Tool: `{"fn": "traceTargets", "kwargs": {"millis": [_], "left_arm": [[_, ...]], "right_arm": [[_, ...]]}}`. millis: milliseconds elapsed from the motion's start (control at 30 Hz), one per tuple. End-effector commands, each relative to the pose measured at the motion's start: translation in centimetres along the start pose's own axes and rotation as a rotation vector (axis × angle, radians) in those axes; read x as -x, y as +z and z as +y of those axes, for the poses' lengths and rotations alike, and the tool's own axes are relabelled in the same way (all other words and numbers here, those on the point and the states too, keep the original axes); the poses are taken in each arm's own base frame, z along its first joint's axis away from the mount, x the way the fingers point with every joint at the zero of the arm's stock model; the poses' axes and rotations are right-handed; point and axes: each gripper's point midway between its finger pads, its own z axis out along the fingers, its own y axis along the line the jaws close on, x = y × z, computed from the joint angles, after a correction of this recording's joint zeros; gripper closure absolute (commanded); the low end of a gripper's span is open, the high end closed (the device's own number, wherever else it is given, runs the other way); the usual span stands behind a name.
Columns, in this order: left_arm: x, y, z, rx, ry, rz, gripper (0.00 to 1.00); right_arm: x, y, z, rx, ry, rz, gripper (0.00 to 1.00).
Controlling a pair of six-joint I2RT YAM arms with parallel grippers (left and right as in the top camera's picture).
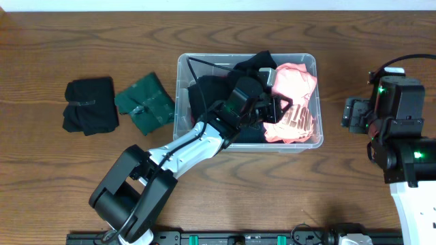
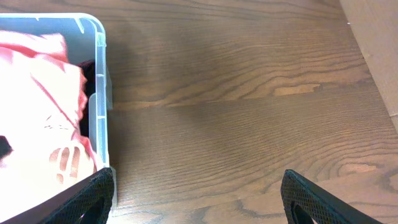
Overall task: Pack container
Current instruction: 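Carry the pink shirt into the bin's right side and release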
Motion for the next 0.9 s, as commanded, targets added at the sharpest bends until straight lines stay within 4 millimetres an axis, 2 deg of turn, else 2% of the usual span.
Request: {"fn": "traceTargets", "kwargs": {"millis": [0,33,133,300,367,433,500,600,700,867], "left_arm": [[0.5,-0.4,0.3,-0.002,0.022,0.013,0.27],[0.9,-0.9,0.4,0.001,0.025,0.015,0.02],[3.0,-2.7,0.5,0.025,0.062,-0.003,0.02],[7.1,-6.4,-1.7,0.079,0.222,-0.071,0.02],[8.0,-7.2,-2.7,0.086,0.296,-0.088,0.02],[8.3,-7.3,-2.9,0.087,0.344,-0.092,0.02],[8.4,-7.8,-0.9,0.155,0.348,-0.079,0.02],[9.1,-9.9,4.7,0.355,0.27,-0.066,0.02],[10.1,-13.7,10.0,0.488,0.159,-0.053,0.02],[11.7,-22.7,17.2,0.672,-0.04,-0.098,0.02]], "right_arm": [[0.2,0.0,-0.2,-0.007,0.017,0.003,0.16],[0.1,0.0,-0.2,-0.007,0.016,0.005,0.16],[0.1,0.0,-0.2,-0.007,0.016,0.007,0.16],[0.1,0.1,-0.2,-0.007,0.015,0.009,0.16],[0.1,0.1,-0.2,-0.006,0.016,0.01,0.16],[0.1,0.2,-0.2,-0.007,0.014,0.011,0.16],[0.0,0.2,-0.2,-0.008,0.014,0.012,0.16],[0.0,0.2,-0.2,-0.008,0.013,0.015,0.16],[0.0,0.2,-0.2,-0.008,0.013,0.015,0.16],[-0.1,0.6,-0.1,-0.008,0.01,0.028,0.16]]}}
